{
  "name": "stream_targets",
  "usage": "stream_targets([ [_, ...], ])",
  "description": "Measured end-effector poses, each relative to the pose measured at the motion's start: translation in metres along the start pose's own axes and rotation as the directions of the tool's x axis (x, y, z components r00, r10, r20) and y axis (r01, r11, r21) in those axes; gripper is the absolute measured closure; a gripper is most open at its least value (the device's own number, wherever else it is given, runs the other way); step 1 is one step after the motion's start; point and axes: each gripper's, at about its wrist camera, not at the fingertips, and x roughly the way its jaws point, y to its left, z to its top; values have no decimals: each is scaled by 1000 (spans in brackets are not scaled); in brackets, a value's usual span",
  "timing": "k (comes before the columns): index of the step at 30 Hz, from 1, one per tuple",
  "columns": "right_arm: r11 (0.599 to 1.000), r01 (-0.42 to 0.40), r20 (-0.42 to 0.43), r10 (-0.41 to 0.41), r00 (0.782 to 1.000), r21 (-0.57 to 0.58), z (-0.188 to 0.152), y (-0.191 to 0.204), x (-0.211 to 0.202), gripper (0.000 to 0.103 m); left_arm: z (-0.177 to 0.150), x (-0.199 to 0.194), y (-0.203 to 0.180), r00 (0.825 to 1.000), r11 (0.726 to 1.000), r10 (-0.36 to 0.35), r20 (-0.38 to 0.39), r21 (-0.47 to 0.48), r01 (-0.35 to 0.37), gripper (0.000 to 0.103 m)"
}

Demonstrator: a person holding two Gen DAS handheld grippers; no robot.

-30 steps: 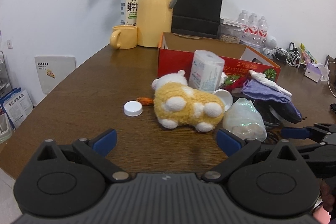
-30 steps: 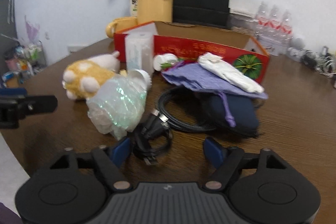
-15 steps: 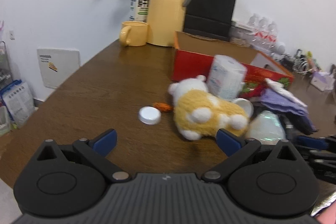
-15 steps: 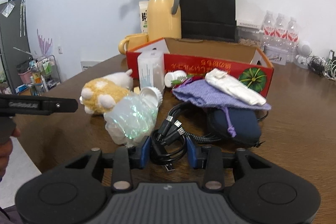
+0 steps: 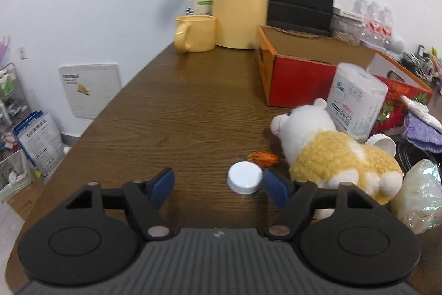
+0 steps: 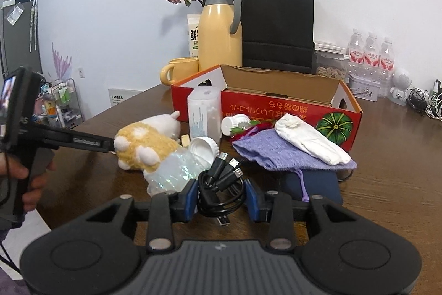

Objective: Organize objects
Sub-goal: 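Grasp the black USB cable bundle with the right gripper while the left gripper grasps the white bottle cap, then carry cable and cap into the box and open both grippers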

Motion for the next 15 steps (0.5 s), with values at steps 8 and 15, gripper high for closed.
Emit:
stream_targets([
  [8, 1000, -18, 39, 19, 999, -18, 15, 1, 1, 68, 12, -11, 3, 996, 998, -60, 63, 3, 60, 74],
  [15, 999, -4, 120, 10, 993, -53, 52, -4, 7, 68, 55, -36, -11, 974, 994, -107, 199, 23, 105, 74],
])
